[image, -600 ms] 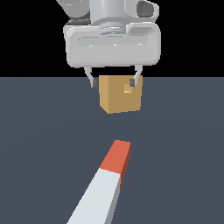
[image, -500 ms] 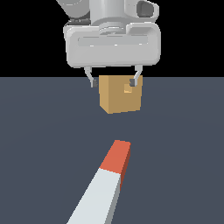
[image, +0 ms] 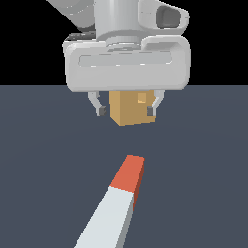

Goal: Insert the peg into the horizontal hole in a box.

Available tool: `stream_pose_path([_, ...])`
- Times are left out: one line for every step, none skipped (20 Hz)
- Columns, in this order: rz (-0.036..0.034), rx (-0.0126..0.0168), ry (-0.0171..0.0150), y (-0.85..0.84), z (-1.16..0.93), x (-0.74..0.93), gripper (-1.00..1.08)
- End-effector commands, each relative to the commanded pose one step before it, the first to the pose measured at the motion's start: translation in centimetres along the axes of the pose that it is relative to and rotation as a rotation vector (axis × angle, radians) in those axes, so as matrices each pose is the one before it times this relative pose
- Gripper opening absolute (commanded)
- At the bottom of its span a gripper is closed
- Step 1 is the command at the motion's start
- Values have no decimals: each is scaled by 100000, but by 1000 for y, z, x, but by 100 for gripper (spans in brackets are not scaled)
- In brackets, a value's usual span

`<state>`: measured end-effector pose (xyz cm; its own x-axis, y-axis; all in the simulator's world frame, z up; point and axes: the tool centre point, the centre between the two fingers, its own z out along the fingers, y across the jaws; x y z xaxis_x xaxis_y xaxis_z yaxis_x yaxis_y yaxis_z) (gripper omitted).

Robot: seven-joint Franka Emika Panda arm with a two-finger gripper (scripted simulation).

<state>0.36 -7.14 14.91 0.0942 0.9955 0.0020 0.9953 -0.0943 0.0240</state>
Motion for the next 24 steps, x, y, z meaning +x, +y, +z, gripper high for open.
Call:
stream_pose_path([5485,599,-316,-110,1792,-2928,100])
stream_pose_path([2538,234,-94,-6,834,-1332,100])
stream_pose_path([2462,229,-78,-4,809,-1288,100])
stream_pose_path([2249,211,-62,-1,739,-1174,100])
stream_pose_path([2038,192,-49,0,670,-1061,100])
stream_pose_path([1831,174,-39,2,602,-952,100])
stream_pose_path([1626,156,-28,3,535,-844,100])
stream_pose_path([1420,138,-16,5,467,-734,100])
stream_pose_path([1220,120,-4,6,401,-628,100])
stream_pose_path([1017,103,9,7,334,-520,100])
stream_pose_path([815,85,20,7,268,-412,100])
stream_pose_path([621,68,30,8,203,-310,100])
stream_pose_path([432,51,35,7,141,-212,100])
stream_pose_path([245,31,30,5,80,-117,100])
stream_pose_path([68,9,11,2,24,-30,100])
stream_pose_path([-283,99,-102,-57,-98,89,100])
stream_pose_path([0,0,0,0,35,1,100])
stream_pose_path([0,0,0,-1,103,3,100])
stream_pose_path([0,0,0,-2,171,5,100])
stream_pose_path([0,0,0,-4,239,6,100])
stream_pose_path([42,-9,22,-6,301,-20,100])
stream_pose_path([0,0,0,-8,373,10,100])
stream_pose_path([61,-12,31,-11,431,-28,100])
stream_pose_path([0,0,0,-13,503,13,100])
